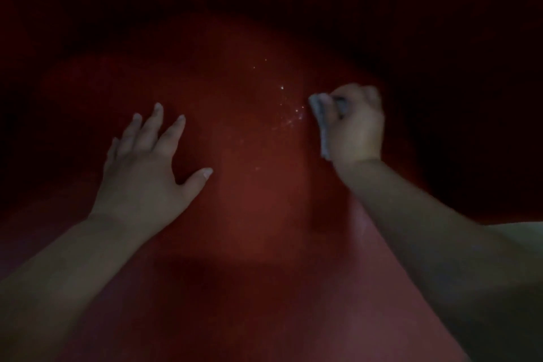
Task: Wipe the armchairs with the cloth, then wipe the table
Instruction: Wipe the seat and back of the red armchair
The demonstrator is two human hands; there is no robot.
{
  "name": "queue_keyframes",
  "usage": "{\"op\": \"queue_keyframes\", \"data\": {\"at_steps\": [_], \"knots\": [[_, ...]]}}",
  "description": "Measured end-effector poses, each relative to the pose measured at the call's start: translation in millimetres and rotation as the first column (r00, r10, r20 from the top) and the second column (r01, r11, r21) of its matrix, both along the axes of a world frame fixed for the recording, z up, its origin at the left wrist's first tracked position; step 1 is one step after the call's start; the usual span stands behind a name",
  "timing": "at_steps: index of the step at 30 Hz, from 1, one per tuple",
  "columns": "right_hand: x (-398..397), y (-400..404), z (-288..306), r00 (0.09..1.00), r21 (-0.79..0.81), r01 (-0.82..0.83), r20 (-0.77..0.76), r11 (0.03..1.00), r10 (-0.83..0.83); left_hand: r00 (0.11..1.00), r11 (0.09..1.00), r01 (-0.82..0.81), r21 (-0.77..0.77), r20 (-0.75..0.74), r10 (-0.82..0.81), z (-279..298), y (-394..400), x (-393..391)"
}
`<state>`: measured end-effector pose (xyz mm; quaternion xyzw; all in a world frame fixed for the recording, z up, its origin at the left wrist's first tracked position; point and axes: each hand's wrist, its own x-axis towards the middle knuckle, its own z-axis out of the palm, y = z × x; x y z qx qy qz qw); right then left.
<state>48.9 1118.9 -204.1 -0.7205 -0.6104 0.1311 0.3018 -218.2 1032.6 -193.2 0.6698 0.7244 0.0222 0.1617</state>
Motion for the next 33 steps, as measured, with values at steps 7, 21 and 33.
{"op": "queue_keyframes", "data": {"at_steps": [7,21,33], "knots": [[-58,-14,-5,0.989,-0.012,-0.15,-0.021,0.989,0.149,0.999,0.997,0.039,-0.073,0.0,-0.039,2,19,-6],[-69,29,-2,0.968,-0.022,-0.25,-0.04,0.968,0.249,0.994,0.941,0.113,-0.319,0.045,-0.104,2,27,-31],[-80,92,-5,0.935,-0.006,-0.352,0.05,0.936,0.352,0.995,0.952,0.1,-0.291,0.045,-0.091,-2,27,-29]]}}
